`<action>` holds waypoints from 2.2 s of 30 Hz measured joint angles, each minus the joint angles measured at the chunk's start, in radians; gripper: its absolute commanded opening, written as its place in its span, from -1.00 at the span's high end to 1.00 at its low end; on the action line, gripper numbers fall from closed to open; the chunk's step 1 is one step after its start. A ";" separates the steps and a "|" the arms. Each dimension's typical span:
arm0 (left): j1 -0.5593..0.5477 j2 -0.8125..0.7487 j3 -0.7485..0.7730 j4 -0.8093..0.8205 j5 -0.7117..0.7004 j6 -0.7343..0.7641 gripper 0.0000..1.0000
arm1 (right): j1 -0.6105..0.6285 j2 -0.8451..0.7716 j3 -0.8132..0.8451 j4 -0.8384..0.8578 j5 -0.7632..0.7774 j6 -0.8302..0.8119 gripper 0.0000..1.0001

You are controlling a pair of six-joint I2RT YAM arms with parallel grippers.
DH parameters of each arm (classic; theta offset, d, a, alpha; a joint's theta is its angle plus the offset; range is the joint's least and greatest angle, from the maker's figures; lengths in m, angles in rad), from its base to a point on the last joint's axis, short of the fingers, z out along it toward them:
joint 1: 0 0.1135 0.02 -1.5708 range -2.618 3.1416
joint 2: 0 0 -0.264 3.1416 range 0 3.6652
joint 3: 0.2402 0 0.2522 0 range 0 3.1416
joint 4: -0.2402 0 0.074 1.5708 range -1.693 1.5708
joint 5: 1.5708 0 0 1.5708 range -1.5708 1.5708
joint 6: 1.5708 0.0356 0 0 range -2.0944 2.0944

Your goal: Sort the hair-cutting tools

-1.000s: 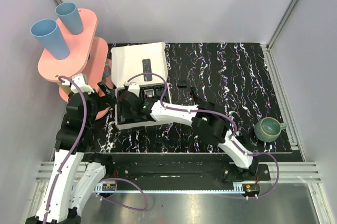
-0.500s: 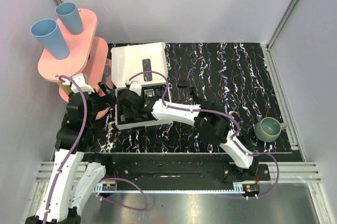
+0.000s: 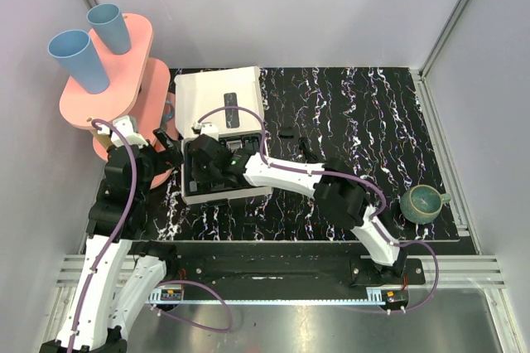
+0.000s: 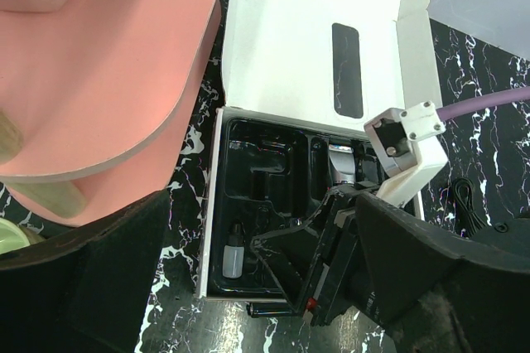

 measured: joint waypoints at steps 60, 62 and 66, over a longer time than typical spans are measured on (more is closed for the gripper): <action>0.000 0.029 -0.008 0.019 0.060 -0.005 -0.98 | -0.268 -0.455 -0.393 -0.170 0.070 -0.046 -0.30; 0.000 0.052 -0.008 0.024 0.101 0.002 -0.98 | -0.327 -0.484 -0.444 -0.205 0.094 -0.062 -0.32; 0.000 0.097 -0.008 0.032 0.156 0.013 -0.98 | -0.401 -0.491 -0.514 -0.273 0.108 -0.096 -0.36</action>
